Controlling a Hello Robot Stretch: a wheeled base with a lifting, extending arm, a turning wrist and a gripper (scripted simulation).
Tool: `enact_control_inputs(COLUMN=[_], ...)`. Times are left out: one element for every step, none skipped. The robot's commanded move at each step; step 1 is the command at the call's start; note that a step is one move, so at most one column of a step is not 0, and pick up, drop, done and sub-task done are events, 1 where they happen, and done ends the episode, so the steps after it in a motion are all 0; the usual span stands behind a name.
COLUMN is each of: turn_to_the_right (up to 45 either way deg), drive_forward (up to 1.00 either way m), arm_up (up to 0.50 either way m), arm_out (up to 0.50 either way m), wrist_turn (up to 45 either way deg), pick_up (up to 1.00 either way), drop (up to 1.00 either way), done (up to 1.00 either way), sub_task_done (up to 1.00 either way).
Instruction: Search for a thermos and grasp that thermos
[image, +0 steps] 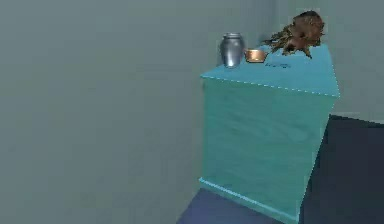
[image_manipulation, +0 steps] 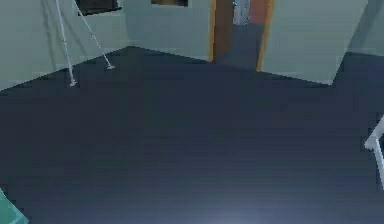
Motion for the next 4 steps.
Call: enact_control_inputs(turn_to_the_right=[45.0,45.0,45.0,42.0], drive_forward=[0.0,0.0,0.0,0.0], arm_up=[0.0,0.0,0.0,0.0], arm_out=[0.0,0.0,0.0,0.0], wrist_turn=[0.0,0.0,0.0,0.0], pick_up=[0.0,0.0,0.0,0.0], drop=[0.0,0.0,0.0,0.0], done=[0.0,0.0,0.0,0.0], sub_task_done=[0.0,0.0,0.0,0.0])
